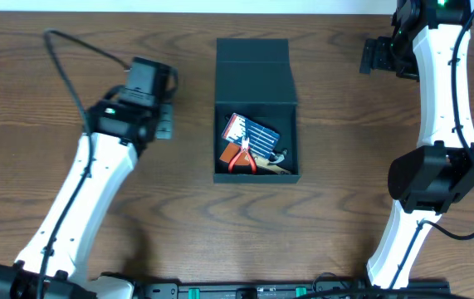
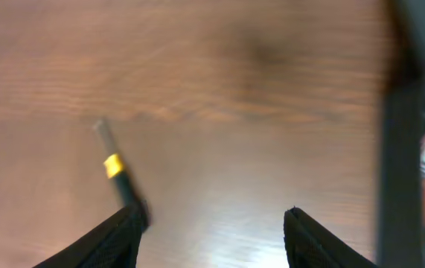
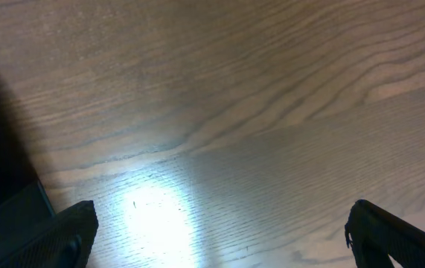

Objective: Pack container
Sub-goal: 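Raise the left gripper and move it left to the yellow screwdriver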

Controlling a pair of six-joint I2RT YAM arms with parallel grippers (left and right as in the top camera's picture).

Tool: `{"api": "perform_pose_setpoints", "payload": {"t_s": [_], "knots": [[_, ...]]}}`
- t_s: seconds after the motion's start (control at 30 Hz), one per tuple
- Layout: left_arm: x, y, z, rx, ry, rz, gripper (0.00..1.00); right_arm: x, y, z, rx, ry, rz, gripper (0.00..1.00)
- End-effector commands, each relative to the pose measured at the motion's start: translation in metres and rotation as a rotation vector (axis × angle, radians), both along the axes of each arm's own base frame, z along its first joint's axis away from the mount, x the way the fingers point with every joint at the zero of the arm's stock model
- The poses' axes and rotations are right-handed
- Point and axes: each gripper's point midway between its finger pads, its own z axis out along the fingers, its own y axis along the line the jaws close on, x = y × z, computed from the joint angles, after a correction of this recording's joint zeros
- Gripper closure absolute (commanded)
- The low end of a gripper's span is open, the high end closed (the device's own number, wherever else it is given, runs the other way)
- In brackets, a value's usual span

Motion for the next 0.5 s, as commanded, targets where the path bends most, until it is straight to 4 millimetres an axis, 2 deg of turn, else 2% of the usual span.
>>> {"api": "perform_pose_setpoints", "payload": {"t_s": [0.0, 0.1, 0.3, 0.47], "knots": [[-0.003, 0.039, 0.006, 0.018, -0.007, 0.155, 0.39, 0.001, 0.001, 0.018, -0.001, -0.05, -0.013, 0.01], [-0.01, 0.068, 0.004, 0.02, 0.017, 0.248, 0.31, 0.001, 0.001, 0.018, -0.002, -0.05, -0.013, 0.01], [-0.028, 0.121, -0.001, 0.019, 0.047, 0.456, 0.3, 0.001, 0.001, 0.018, -0.001, -0.05, -0.013, 0.01], [-0.043, 0.149, -0.012, -0.022, 0.059, 0.627, 0.3, 0.001, 0.001, 0.018, -0.001, -0.049, -0.013, 0.01]]}}
